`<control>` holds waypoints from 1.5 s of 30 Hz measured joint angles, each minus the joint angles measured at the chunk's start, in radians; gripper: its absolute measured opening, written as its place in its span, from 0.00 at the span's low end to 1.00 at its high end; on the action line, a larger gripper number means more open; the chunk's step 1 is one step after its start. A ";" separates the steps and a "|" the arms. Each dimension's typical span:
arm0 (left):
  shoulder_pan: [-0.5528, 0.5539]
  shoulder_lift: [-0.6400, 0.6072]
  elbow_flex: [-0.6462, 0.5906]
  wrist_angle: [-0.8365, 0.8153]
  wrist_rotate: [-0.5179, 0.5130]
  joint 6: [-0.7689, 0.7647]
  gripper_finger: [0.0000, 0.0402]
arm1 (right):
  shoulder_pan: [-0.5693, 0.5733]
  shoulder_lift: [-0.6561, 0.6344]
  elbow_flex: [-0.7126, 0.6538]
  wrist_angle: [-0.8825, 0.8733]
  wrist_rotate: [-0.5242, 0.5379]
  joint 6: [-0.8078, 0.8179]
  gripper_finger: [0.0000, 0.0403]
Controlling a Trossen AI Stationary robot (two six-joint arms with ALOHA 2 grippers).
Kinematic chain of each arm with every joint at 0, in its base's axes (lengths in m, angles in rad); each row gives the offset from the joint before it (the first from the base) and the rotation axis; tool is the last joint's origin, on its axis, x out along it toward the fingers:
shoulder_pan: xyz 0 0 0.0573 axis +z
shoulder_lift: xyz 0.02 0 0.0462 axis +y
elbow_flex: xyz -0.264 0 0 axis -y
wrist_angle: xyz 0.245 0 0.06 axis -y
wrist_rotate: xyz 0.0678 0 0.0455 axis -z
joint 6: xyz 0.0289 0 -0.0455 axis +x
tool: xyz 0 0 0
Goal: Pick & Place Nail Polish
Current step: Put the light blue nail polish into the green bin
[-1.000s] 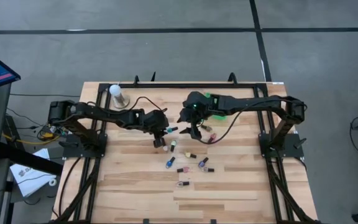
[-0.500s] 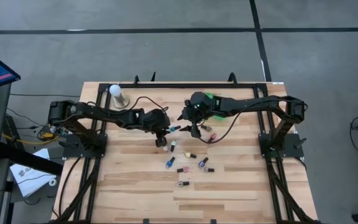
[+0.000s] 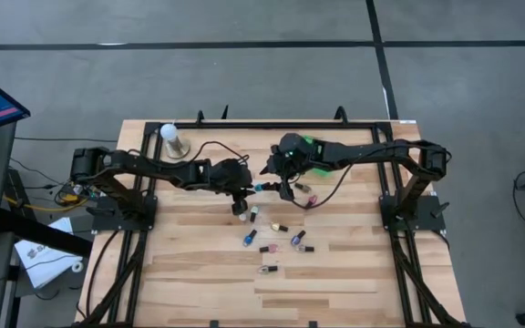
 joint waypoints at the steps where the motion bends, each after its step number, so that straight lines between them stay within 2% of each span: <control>1: 0.000 0.000 0.000 0.003 0.000 0.000 0.20 | 0.000 0.000 0.000 0.000 0.000 0.000 0.65; 23: -0.001 -0.046 0.000 0.041 -0.011 0.009 0.20 | -0.004 0.000 0.000 -0.008 -0.002 0.016 0.63; 28: -0.001 -0.046 0.000 0.040 -0.014 0.011 0.20 | -0.004 0.000 0.000 -0.008 -0.002 0.035 0.55; 38: -0.001 -0.046 0.000 0.041 -0.017 0.011 0.20 | -0.003 0.000 0.000 -0.011 -0.005 0.041 0.31; 45: 0.000 -0.046 -0.001 0.031 -0.016 0.014 0.20 | -0.003 0.000 0.000 -0.029 -0.007 0.040 0.18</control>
